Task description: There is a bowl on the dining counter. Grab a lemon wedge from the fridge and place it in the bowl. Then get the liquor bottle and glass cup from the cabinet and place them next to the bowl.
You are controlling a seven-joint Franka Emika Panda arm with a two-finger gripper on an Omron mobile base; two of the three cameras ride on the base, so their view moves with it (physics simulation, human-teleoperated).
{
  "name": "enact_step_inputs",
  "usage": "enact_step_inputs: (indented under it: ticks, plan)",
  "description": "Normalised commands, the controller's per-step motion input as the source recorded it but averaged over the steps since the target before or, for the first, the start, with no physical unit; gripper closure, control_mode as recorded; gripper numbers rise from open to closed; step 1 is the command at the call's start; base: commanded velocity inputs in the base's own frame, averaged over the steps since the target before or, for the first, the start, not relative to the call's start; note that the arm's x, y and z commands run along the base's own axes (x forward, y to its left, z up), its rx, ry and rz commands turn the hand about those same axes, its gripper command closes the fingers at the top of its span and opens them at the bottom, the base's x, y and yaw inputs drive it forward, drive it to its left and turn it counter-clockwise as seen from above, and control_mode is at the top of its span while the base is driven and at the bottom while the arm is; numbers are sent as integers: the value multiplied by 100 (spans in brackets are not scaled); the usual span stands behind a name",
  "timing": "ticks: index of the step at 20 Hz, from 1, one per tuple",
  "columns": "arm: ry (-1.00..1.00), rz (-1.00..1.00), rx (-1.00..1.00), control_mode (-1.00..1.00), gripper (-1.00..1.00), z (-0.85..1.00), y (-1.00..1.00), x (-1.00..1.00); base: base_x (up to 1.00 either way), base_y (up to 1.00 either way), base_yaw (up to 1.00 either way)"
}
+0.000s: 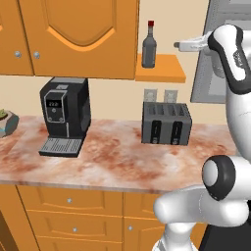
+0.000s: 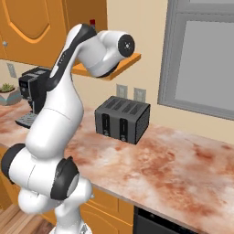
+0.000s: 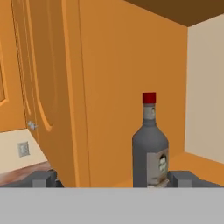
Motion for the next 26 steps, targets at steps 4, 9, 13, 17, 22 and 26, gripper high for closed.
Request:
enact_step_inputs:
  ticks: [4, 9, 13, 17, 22, 26]
  plan:
    - [0, 0, 0, -100, -100, 0, 1, 37, 0, 0, 0]
    - [0, 0, 0, -100, -100, 0, 0, 43, 0, 0, 0]
    - [0, 0, 0, -100, -100, 0, 0, 37, 0, 0, 0]
    - [1, 0, 0, -100, -100, 9, 0, 34, 0, 0, 0]
    - [3, 0, 0, -100, -100, 11, 0, 36, 0, 0, 0]
    - [3, 0, 0, -100, -100, 7, 0, 34, 0, 0, 0]
